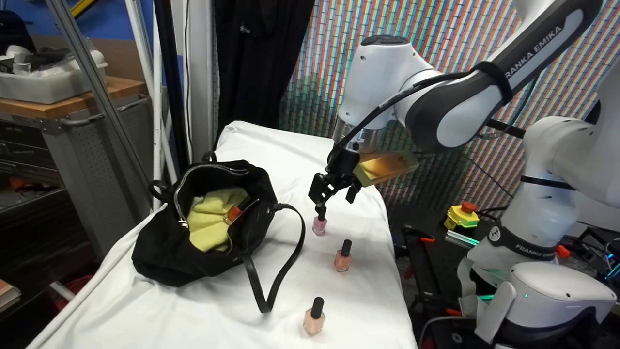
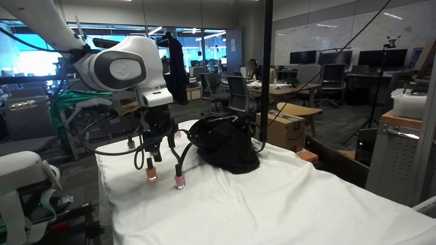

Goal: Pick up the nail polish bottles and place them in the black bag

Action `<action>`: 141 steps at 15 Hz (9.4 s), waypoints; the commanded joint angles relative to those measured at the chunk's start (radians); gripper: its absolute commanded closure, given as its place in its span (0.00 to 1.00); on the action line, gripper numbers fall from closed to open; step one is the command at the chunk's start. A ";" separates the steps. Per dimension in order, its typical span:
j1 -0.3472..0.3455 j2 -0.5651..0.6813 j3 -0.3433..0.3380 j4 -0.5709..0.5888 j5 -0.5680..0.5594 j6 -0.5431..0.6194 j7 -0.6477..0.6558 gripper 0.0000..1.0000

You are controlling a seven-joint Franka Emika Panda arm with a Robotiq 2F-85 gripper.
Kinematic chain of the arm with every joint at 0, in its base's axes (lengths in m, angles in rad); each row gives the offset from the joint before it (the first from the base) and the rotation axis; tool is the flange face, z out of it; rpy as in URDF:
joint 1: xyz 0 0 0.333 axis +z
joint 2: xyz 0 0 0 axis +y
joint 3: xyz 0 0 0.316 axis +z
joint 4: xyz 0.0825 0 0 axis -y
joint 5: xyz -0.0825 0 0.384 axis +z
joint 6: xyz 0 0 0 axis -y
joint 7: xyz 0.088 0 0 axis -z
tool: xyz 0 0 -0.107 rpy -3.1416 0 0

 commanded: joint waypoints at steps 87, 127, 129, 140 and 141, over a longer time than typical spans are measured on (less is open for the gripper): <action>0.219 0.597 -0.094 0.926 -0.381 -0.173 -0.171 0.17; 0.064 -0.016 0.080 -0.051 0.324 -0.032 0.052 0.00; 0.060 0.006 0.081 -0.050 0.305 -0.002 0.124 0.00; 0.063 0.143 0.057 -0.033 0.314 0.080 0.352 0.00; 0.065 0.152 0.057 -0.032 0.316 0.084 0.358 0.00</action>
